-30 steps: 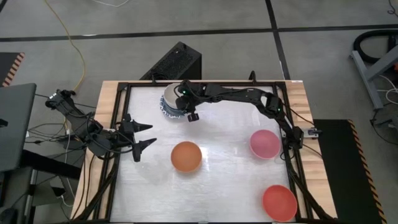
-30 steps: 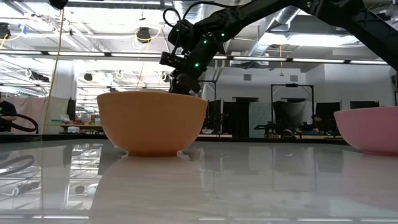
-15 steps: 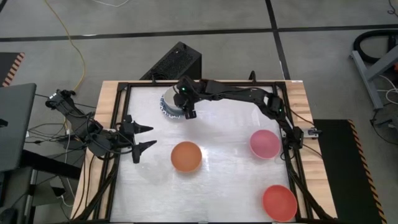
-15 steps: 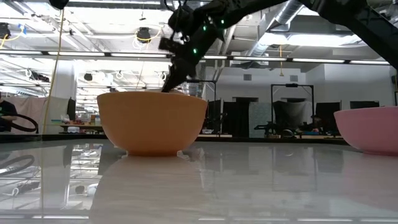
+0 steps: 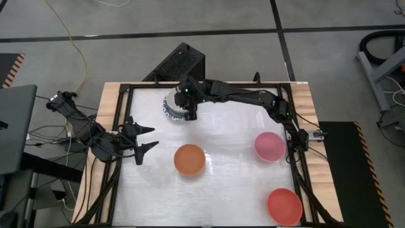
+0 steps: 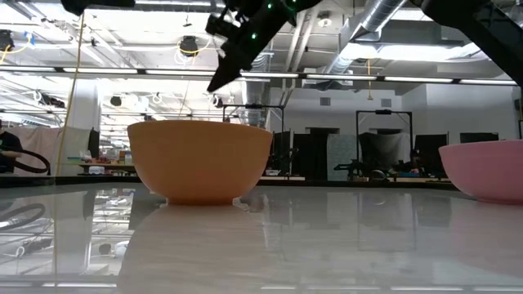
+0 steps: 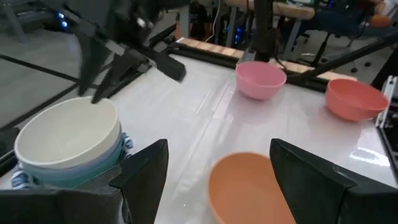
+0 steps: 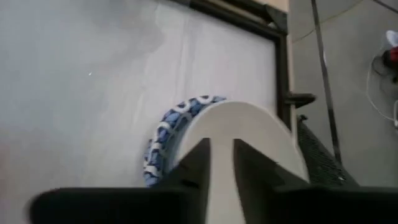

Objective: Nest bowls inside each other
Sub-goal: Stack the white bowl on the dark blue bowl

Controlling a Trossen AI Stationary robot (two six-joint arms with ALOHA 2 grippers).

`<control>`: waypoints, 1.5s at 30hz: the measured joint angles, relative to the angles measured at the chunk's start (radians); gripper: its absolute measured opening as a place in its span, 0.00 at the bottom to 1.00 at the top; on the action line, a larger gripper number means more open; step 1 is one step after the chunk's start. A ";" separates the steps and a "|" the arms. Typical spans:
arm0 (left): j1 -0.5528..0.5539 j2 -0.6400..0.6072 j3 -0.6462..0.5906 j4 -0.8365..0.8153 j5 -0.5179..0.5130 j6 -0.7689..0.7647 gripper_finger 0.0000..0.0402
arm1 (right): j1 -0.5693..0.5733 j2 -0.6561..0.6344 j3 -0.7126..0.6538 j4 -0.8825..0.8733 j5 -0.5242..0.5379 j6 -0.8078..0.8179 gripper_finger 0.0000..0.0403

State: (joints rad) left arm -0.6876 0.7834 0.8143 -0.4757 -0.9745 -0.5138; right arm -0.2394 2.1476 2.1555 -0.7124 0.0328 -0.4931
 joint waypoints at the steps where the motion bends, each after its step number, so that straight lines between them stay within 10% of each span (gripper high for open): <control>1: 0.000 0.000 0.000 -0.012 0.000 -0.009 0.67 | 0.005 0.000 -0.026 0.023 0.001 -0.001 0.18; 4: -0.011 0.000 0.000 -0.048 -0.008 -0.024 0.67 | 0.031 0.001 -0.109 0.150 0.057 -0.022 0.04; 13: -0.108 0.000 0.000 -0.096 -0.119 -0.066 0.67 | 0.098 -0.002 -0.369 0.604 0.441 -0.056 0.01; 45: -0.166 0.029 0.000 -0.094 -0.210 -0.132 0.67 | 0.094 -0.062 -0.576 0.712 0.491 0.105 0.01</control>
State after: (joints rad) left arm -0.8532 0.8126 0.8143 -0.5701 -1.1848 -0.6459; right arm -0.1452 2.0857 1.5791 0.0000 0.5234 -0.3883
